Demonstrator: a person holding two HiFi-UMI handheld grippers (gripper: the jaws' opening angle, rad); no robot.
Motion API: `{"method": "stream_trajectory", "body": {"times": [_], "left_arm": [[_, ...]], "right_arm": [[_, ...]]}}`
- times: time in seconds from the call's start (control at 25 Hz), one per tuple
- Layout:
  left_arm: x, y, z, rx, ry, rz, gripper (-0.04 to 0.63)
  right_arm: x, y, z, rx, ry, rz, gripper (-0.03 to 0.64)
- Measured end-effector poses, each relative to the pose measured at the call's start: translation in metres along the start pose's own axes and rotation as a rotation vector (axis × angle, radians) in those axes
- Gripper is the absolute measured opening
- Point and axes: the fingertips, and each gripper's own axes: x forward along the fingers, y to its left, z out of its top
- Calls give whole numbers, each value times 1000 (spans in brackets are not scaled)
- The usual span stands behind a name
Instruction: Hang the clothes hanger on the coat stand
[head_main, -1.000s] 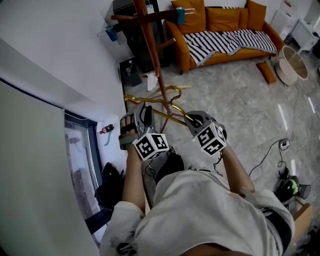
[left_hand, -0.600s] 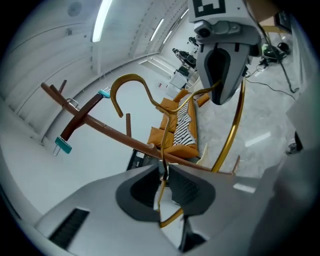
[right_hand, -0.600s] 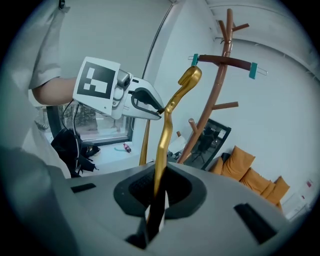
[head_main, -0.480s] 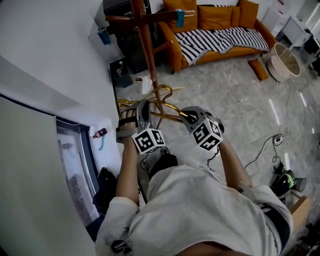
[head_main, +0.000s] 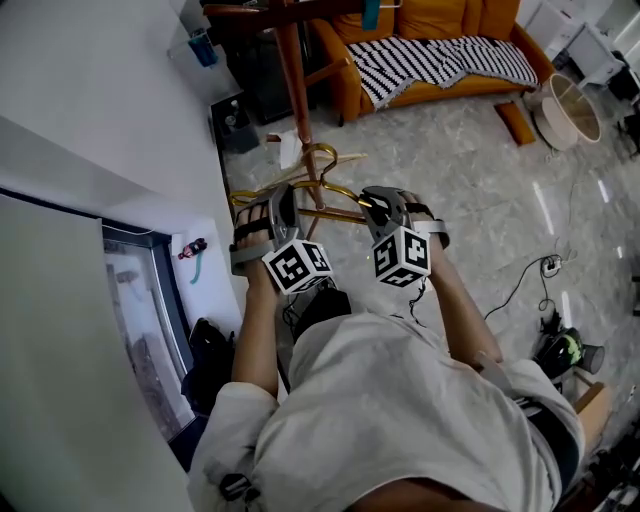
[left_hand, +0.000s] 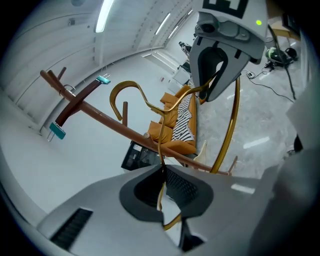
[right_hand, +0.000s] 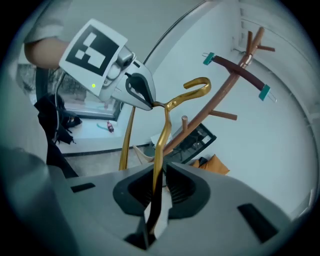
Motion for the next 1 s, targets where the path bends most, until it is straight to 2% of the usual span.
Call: {"method": "stream_trajectory", "body": {"times": [0.04, 0.12, 0.16, 0.32, 0.6, 0.64, 0.72, 0.76, 1.0], "left_arm": [[0, -2, -1, -11, 13, 5, 26], [0, -5, -4, -32, 42, 16, 26], [0, -6, -5, -42, 55, 18, 26], [3, -8, -15, -88, 94, 17, 26], [12, -9, -31, -101, 147, 30, 28], [13, -9, -29, -105, 144, 29, 28], [15, -10, -26, -114, 138, 26, 28], [17, -10, -25, -119, 136, 23, 28], [29, -15, -21, -136, 119, 3, 28]], "right_arm": [[2, -1, -1, -23, 11, -19, 17], [5, -1, 1, -36, 19, -33, 109], [6, -1, 2, -34, 17, -35, 131], [10, -3, 10, -26, -4, -39, 141], [11, 1, 24, -40, -46, -31, 140], [12, 1, 25, -49, -44, -36, 128], [15, 0, 25, -61, -42, -50, 48], [16, -2, 24, -61, -41, -56, 31], [24, -11, 16, -63, -10, -72, 26]]}}
